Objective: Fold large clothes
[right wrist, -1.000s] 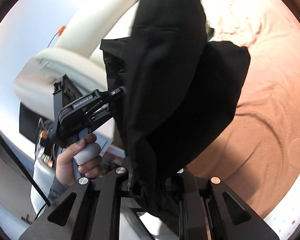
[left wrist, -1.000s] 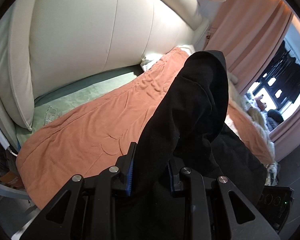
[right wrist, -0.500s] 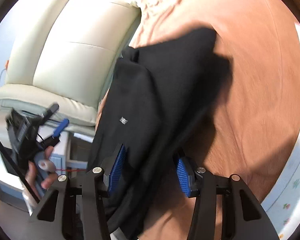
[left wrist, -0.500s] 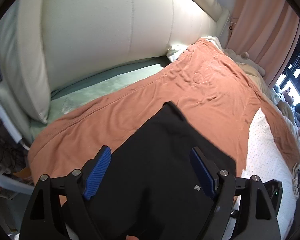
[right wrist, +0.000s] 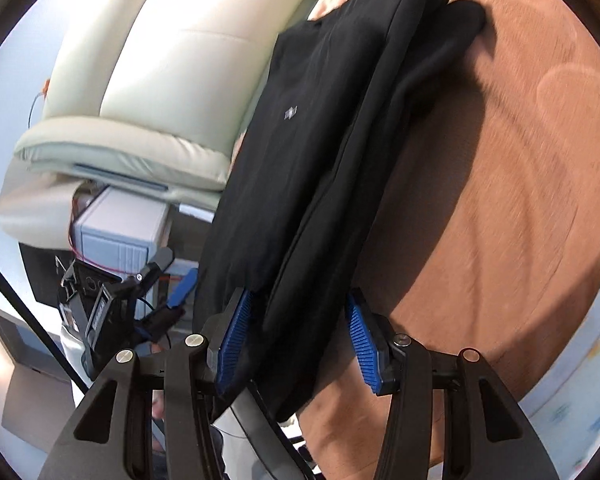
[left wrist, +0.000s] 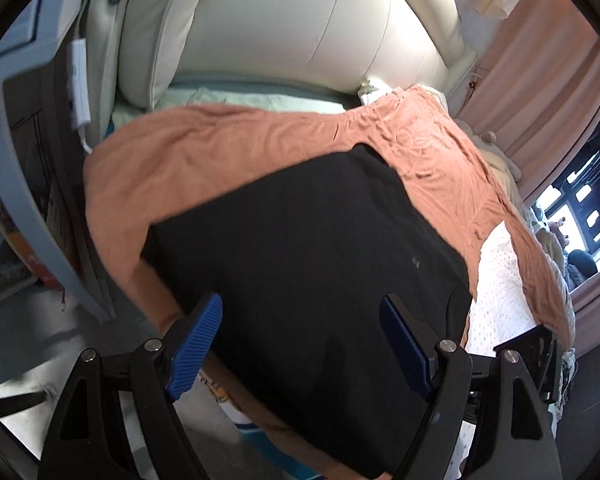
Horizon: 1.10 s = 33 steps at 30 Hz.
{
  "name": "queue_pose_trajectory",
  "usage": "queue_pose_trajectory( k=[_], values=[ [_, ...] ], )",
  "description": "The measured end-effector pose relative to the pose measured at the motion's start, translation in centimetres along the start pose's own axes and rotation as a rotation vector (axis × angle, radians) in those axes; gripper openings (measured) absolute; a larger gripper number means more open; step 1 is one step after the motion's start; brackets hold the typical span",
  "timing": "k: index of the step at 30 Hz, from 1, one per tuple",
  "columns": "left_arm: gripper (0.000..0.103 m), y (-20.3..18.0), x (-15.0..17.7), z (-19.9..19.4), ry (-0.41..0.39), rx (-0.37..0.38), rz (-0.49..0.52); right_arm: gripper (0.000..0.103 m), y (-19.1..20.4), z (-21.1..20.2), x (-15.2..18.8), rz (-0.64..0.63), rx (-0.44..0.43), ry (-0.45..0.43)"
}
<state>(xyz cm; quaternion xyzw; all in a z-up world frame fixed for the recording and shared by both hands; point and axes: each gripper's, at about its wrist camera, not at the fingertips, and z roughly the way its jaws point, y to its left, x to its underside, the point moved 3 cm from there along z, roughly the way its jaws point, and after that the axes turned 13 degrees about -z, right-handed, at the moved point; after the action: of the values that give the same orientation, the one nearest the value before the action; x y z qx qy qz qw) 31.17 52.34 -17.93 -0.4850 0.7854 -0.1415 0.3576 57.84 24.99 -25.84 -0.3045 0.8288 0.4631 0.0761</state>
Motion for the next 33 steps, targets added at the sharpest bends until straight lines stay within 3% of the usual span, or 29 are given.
queue_pose_trajectory(
  k=[2,3,8,14,16,18,19,25,27,31,32,33],
  values=[
    [0.081,0.4,1.1,0.3,0.017,-0.017,-0.011,0.032,1.1,1.7,1.1,-0.022,0.045,0.026],
    [0.081,0.7,1.7,0.6,0.034,-0.020,-0.027,0.031,1.0,3.1,0.2,-0.018,0.068,0.045],
    [0.081,1.1,4.3,1.1,0.087,-0.038,-0.037,0.031,3.6,5.0,-1.1,0.003,0.092,0.049],
    [0.081,-0.5,6.6,0.1,0.105,-0.040,-0.016,0.032,4.8,1.2,-1.5,-0.053,0.206,0.019],
    [0.081,-1.2,7.1,-0.3,0.110,-0.039,-0.007,0.043,5.7,-0.6,-0.9,-0.063,0.238,-0.005],
    [0.081,-2.2,7.6,-0.9,0.100,-0.046,0.008,0.079,6.0,-2.7,-0.2,-0.066,0.262,-0.031],
    [0.081,-2.7,7.9,-1.4,0.091,-0.055,0.018,0.085,6.2,-3.8,-0.1,-0.071,0.277,-0.048],
    [0.081,-5.8,9.0,-4.2,0.035,-0.073,0.048,0.089,8.3,-8.9,1.3,-0.105,0.372,-0.129],
    [0.081,-6.8,9.6,-5.4,0.010,-0.073,0.061,0.103,8.9,-11.2,1.7,-0.116,0.409,-0.159],
    [0.081,-8.9,10.9,-8.3,-0.051,-0.062,0.101,0.103,9.9,-15.9,3.4,-0.147,0.485,-0.223],
    [0.085,-9.3,11.1,-8.8,-0.061,-0.063,0.108,0.103,10.3,-16.8,3.9,-0.155,0.502,-0.235],
    [0.096,-9.8,11.4,-9.4,-0.070,-0.066,0.114,0.103,10.6,-17.5,4.5,-0.164,0.512,-0.243]
  ],
)
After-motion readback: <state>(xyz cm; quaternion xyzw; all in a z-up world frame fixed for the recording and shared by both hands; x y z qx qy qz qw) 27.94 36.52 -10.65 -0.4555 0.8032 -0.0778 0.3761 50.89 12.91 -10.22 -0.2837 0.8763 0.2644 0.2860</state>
